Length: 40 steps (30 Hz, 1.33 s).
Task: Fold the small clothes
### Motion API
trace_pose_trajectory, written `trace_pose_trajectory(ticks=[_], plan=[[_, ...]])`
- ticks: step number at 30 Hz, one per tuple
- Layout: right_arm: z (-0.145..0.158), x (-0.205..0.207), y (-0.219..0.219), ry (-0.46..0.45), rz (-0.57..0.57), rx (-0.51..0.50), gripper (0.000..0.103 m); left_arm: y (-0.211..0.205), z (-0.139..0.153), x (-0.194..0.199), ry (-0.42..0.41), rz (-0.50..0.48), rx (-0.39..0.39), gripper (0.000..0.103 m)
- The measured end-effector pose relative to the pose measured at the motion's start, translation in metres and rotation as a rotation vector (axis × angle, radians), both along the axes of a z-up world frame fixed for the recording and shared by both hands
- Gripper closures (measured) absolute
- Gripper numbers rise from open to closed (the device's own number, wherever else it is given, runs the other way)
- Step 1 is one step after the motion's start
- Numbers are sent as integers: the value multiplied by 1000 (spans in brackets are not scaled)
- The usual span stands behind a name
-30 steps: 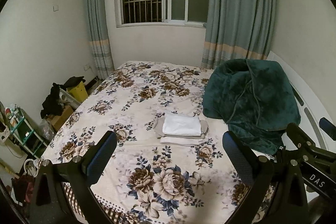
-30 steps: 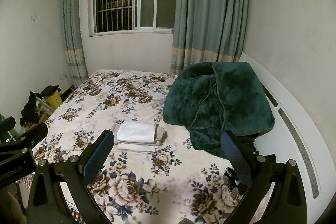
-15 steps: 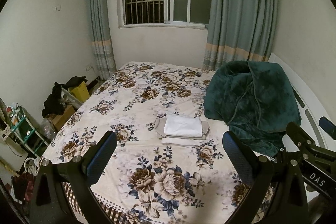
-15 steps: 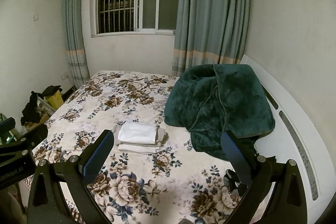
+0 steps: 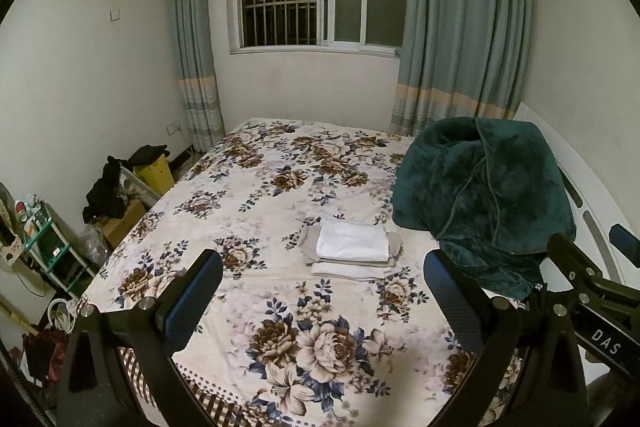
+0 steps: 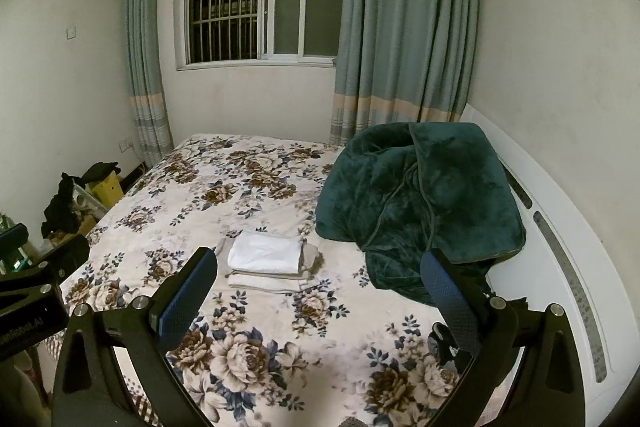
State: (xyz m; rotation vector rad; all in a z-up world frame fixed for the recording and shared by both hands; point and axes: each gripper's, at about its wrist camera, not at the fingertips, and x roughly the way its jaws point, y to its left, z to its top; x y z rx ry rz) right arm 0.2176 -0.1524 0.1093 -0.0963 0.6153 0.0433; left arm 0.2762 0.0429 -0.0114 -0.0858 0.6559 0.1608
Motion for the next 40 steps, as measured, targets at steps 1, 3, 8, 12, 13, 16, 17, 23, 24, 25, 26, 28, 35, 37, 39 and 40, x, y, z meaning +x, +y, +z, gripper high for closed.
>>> trace_pose_trajectory(ticks=[1,3,8,12,13,16,17,23,24,25,26,28,35,37,39,40], plan=[[1,0,0,-1,0,-1,0,0,-1,0,-1,-1,1,0],[0,-1,0,-1,-1,-2,0,0,0,0,-1,-2,2,0],[1,-1,0,-1,-1,0,0,0,-1,-1,-2,1,4,0],[2,-2,1,0,-1,-1,0,1,1,-3,-2,3,3,0],[-1,-3,0,-2,-2,-3,0,1,0,-2,-2,4,4,0],[-1,-3,0,-1,-4,2,0,1,-1,-3,-2,5,4,0],[0,-2,1,-1,-4,3,0,1,0,-3,-3,6,4,0],[0,1,3,-1,-1,5,0,1,-1,-4,-1,6,3,0],[2,1,5,-2,-1,6,0,1,0,-4,-1,7,3,0],[0,1,3,-1,-2,6,0,3,-1,-6,-1,9,2,0],[-1,0,3,0,-1,7,0,4,0,-6,3,9,1,0],[1,-1,5,1,-2,13,0,7,0,-8,5,13,-2,0],[8,-6,19,8,-5,43,0,11,1,-12,4,16,3,0],[8,-6,20,9,-6,44,0,12,1,-13,-1,21,9,0],[7,-7,19,8,-7,45,0,16,2,-14,-8,24,14,0],[7,-7,18,9,-7,44,0,15,2,-12,-7,21,11,0]])
